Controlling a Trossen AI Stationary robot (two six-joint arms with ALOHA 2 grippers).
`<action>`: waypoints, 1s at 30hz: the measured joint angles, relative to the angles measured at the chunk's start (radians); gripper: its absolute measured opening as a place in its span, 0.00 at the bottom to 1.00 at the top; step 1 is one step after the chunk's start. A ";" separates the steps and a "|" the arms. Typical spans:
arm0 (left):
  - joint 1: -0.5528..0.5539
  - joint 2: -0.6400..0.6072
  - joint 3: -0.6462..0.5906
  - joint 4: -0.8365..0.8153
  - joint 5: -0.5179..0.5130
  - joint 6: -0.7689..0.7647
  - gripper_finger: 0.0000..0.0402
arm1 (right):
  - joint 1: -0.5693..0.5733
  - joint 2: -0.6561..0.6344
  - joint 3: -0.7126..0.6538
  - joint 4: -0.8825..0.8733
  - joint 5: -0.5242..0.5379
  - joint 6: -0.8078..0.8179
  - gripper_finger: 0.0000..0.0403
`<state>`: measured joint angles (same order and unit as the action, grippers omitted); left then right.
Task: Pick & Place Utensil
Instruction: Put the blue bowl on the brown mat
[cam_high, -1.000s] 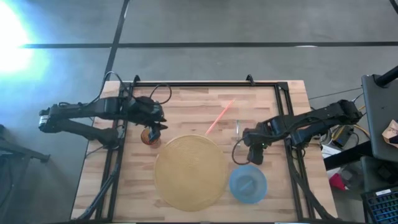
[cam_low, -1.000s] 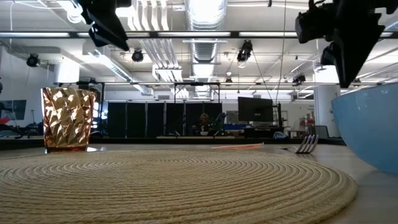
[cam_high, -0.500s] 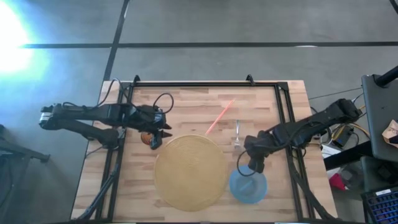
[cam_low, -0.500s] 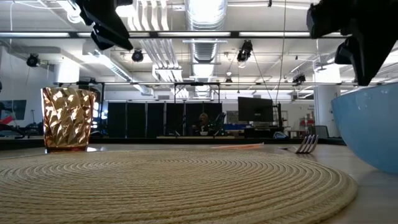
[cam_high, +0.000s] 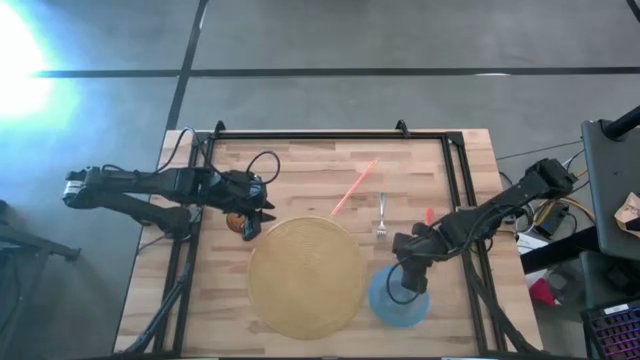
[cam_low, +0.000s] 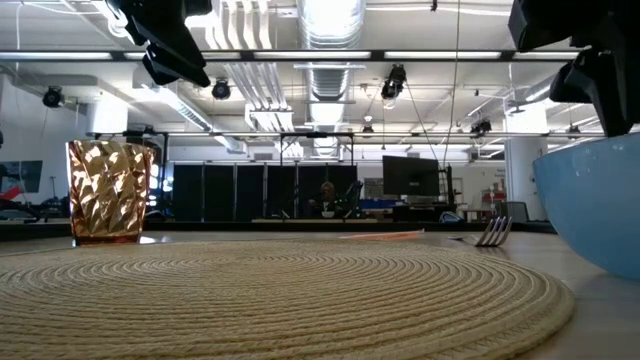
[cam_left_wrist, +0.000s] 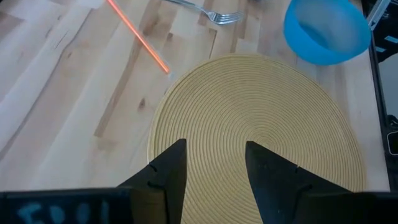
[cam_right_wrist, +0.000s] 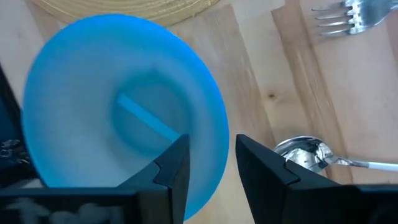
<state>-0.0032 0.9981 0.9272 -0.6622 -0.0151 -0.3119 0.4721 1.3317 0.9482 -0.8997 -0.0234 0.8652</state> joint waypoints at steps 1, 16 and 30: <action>0.000 0.000 0.000 0.000 0.000 0.000 0.38 | 0.000 0.009 0.000 0.001 0.000 -0.009 0.31; 0.000 0.000 0.000 0.000 0.000 0.024 0.38 | 0.002 0.123 0.007 0.021 -0.004 -0.049 0.33; 0.001 0.000 0.000 0.000 0.000 0.024 0.38 | 0.003 0.127 -0.018 0.049 0.000 -0.049 0.30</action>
<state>-0.0021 0.9981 0.9272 -0.6621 -0.0151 -0.2878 0.4755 1.4586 0.9305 -0.8511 -0.0238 0.8158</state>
